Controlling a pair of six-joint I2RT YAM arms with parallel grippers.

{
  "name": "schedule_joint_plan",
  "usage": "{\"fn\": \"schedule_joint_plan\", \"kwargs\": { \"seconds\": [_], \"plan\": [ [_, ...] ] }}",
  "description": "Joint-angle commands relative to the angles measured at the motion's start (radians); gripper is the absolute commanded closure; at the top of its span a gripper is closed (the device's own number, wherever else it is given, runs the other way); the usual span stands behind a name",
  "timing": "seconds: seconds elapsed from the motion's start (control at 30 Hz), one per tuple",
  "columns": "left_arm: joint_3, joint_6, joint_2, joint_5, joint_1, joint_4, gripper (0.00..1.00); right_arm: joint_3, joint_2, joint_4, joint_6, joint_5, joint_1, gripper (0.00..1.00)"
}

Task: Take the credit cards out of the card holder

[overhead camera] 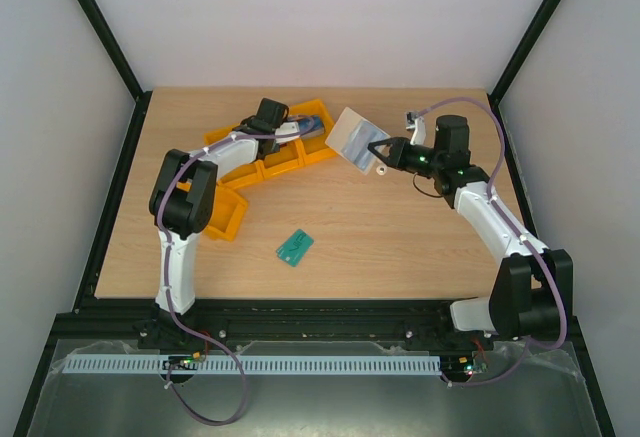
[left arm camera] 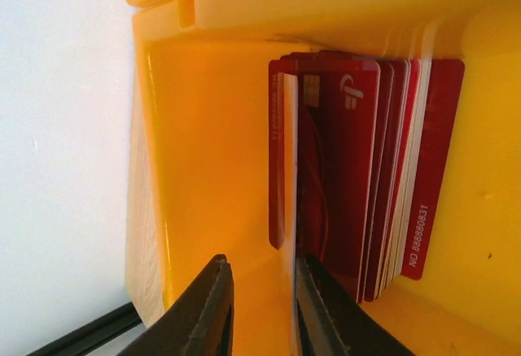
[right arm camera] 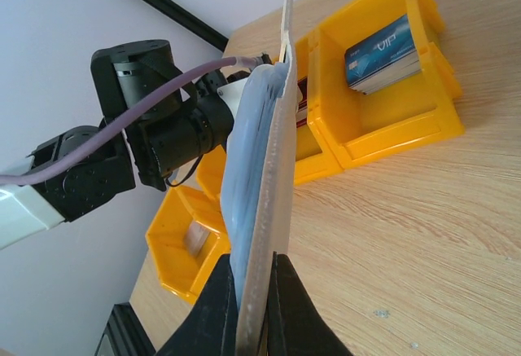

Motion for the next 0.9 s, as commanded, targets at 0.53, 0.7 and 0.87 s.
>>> {"fn": "schedule_joint_plan", "kwargs": {
  "seconds": [0.53, 0.7, 0.87],
  "plan": [
    [0.133, -0.146, -0.064, 0.192, 0.012, -0.176, 0.11, 0.020, -0.040, 0.017, -0.018, -0.058, -0.003, 0.98],
    [0.189, -0.262, -0.181, 0.366, 0.011, -0.299, 0.01, 0.019, -0.043, 0.011, -0.028, -0.094, -0.004, 0.98],
    [0.209, -0.420, -0.353, 0.702, 0.011, -0.504, 0.01, -0.005, -0.053, 0.043, -0.022, -0.145, 0.003, 0.98]
  ]
}}
